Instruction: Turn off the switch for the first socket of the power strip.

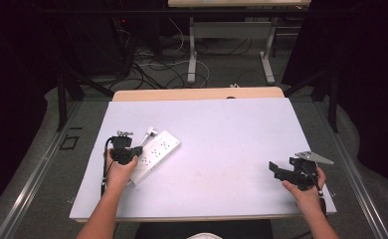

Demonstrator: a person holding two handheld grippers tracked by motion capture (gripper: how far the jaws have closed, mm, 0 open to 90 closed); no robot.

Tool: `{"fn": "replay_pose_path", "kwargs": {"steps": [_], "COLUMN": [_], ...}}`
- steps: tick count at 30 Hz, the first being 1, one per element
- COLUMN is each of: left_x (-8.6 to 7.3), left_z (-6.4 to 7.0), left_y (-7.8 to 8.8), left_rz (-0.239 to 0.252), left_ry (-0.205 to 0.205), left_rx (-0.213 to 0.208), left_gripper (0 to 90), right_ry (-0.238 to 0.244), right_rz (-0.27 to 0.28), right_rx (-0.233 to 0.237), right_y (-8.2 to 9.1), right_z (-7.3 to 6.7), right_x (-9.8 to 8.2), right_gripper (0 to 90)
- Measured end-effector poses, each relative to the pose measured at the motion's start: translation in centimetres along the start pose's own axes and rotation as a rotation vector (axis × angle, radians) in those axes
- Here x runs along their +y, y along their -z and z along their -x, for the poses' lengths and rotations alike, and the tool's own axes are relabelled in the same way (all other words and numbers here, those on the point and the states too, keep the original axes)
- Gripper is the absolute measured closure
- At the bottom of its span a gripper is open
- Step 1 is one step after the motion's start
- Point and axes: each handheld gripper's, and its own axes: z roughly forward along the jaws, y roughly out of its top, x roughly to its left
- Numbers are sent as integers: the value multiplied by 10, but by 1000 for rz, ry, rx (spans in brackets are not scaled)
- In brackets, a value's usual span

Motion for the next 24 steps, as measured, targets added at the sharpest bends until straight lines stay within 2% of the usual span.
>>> {"fn": "replay_pose_path", "kwargs": {"steps": [9,11,14,24], "left_x": [0,1,0,0], "left_z": [0,-1,-2,-2], "left_y": [0,1,1,4], "left_rz": [2,-13,-1,15], "left_ry": [5,0,-1,-1], "left_rx": [0,-14,-2,-11], "left_gripper": [900,899,899,900], "right_ry": [1,-2,1,-13], "right_rz": [-11,2,-3,0], "right_rx": [1,-3,3,-1], "right_y": [0,-1,0,-1], "right_z": [0,0,1,0], "right_x": [0,0,0,0], "right_gripper": [152,152,152,152]}}
